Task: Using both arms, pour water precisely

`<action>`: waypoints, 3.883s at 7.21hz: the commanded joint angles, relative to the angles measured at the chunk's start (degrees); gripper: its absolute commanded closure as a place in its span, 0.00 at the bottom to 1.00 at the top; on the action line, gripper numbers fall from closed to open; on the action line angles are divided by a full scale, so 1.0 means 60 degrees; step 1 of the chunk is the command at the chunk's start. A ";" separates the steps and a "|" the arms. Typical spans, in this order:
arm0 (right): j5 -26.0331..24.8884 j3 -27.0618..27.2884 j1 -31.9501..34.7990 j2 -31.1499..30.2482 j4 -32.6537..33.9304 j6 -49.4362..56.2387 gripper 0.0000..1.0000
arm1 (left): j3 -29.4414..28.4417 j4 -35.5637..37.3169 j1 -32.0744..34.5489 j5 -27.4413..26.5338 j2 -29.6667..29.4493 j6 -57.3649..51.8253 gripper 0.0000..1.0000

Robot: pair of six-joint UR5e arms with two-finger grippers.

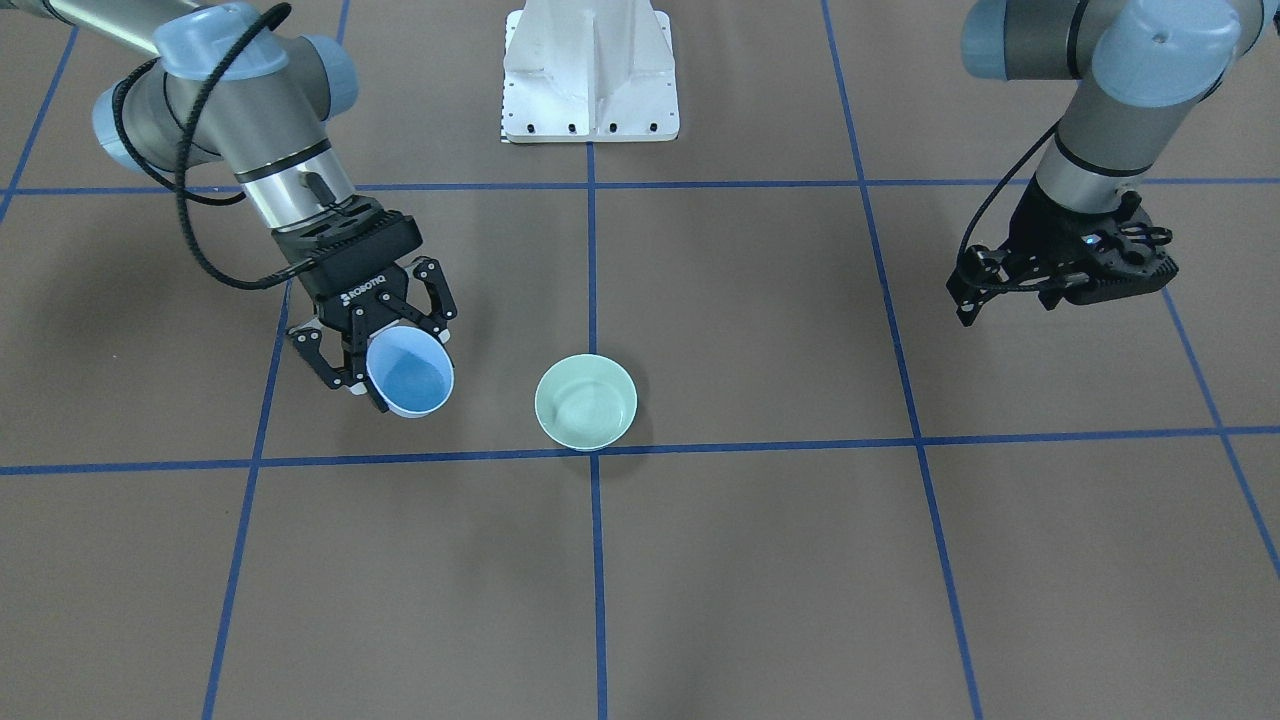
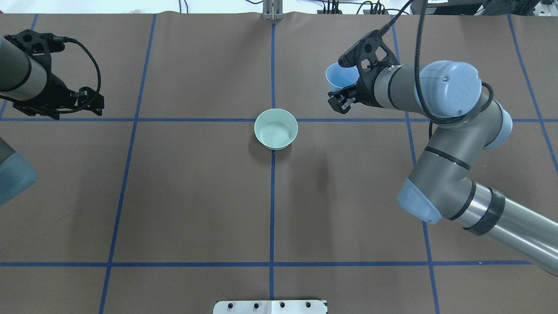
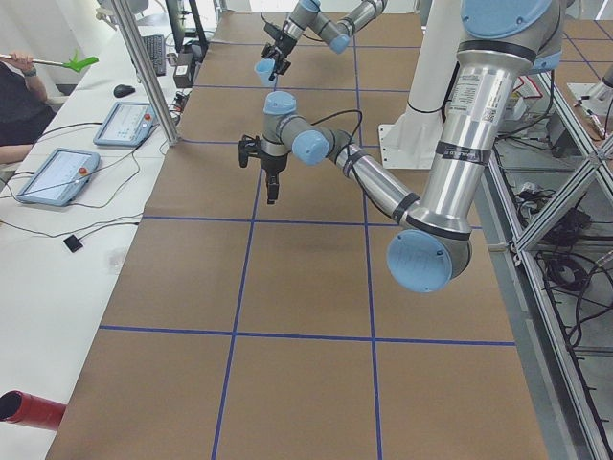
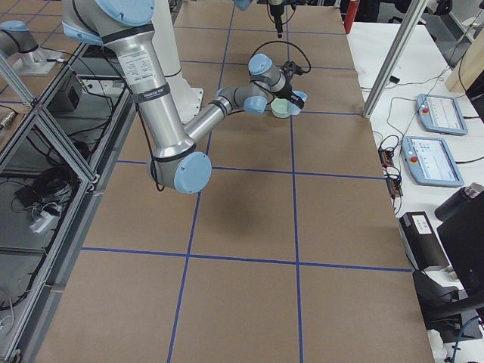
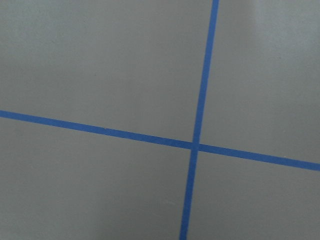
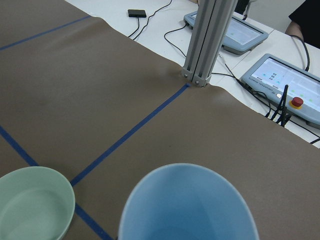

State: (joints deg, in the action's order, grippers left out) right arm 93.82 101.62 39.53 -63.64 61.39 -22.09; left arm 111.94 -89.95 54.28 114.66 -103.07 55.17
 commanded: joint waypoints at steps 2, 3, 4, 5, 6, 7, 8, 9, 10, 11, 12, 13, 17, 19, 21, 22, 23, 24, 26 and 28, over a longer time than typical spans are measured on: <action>0.0067 0.0084 -0.0535 0.1241 0.4080 0.1907 1.00 | 0.0050 -0.0023 0.0182 0.0138 0.0316 -0.0449 0.00; 0.0038 0.0055 -0.0785 0.1362 0.4602 0.1923 1.00 | 0.0035 -0.0023 0.0342 0.0138 0.0463 -0.0871 0.00; 0.0009 -0.0119 -0.1150 0.1494 0.4752 0.1923 1.00 | 0.0035 -0.0038 0.0445 0.0254 0.0595 -0.1151 0.00; 0.0008 -0.0585 -0.1284 0.2003 0.5102 0.1923 1.00 | 0.0006 -0.0023 0.0649 0.0401 0.0683 -0.1472 0.00; -0.0021 -0.0938 -0.1416 0.2602 0.5787 0.1938 1.00 | -0.0023 -0.0038 0.0753 0.0402 0.0814 -0.1708 0.00; -0.0137 -0.1144 -0.1475 0.2739 0.5866 0.1938 1.00 | -0.0038 -0.0038 0.0826 0.0402 0.0859 -0.1797 0.00; -0.0240 -0.1523 -0.1490 0.3016 0.5997 0.2011 1.00 | -0.0038 -0.0052 0.0827 0.0402 0.0947 -0.1812 0.00; -0.0835 -0.2006 -0.1519 0.3758 0.6869 0.2388 1.00 | -0.0038 -0.0125 0.0841 0.0402 0.0948 -0.1813 0.00; -0.1421 -0.2402 -0.1650 0.4360 0.7617 0.2856 1.00 | -0.0024 -0.0126 0.0842 0.0402 0.0948 -0.1798 0.00; -0.1862 -0.2565 -0.1811 0.4497 0.8031 0.2904 1.00 | 0.0005 -0.0126 0.0871 0.0402 0.0948 -0.1798 0.00; -0.2113 -0.2959 -0.1856 0.4643 0.8035 0.2977 1.00 | -0.0009 -0.0126 0.0885 0.0402 0.0948 -0.1798 0.00; -0.2420 -0.3383 -0.1886 0.4920 0.8136 0.3239 1.00 | -0.0024 -0.0126 0.0886 0.0402 0.0948 -0.1798 0.00; -0.4250 -0.4193 -0.2543 0.5713 0.9919 0.3403 1.00 | -0.0344 -0.0343 0.0871 0.0402 0.0948 -0.1798 0.00; -0.4837 -0.4222 -0.2793 0.5685 1.0202 0.3388 1.00 | -0.0551 -0.0594 0.0871 0.0402 0.0948 -0.1783 0.00; -0.5306 -0.4223 -0.2838 0.5786 1.0697 0.3388 1.00 | -0.0551 -0.0594 0.0871 0.0402 0.0948 -0.1783 0.00; -0.5381 -0.4222 -0.2910 0.5787 1.0759 0.3388 1.00 | -0.0551 -0.0594 0.0871 0.0402 0.0948 -0.1783 0.00; -0.5397 -0.4222 -0.2926 0.5802 1.0716 0.3388 1.00 | -0.0551 -0.0594 0.0871 0.0402 0.0948 -0.1783 0.00; -0.5382 -0.4193 -0.2926 0.5787 1.0687 0.3359 1.00 | -0.0522 -0.0594 0.0871 0.0417 0.0948 -0.1783 0.00; -0.5251 -0.3539 -0.2940 0.5584 1.0192 0.3198 1.00 | -0.0536 -0.0594 0.0871 0.0417 0.0948 -0.1783 0.00; -0.4244 -0.2395 -0.2795 0.4502 0.8615 0.2542 1.00 | -0.0507 -0.0594 0.0871 0.0417 0.0948 -0.1769 0.00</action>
State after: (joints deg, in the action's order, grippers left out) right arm 65.01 83.58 22.13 -33.27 118.73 -4.60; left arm 108.81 -93.52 59.50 117.11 -97.38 44.49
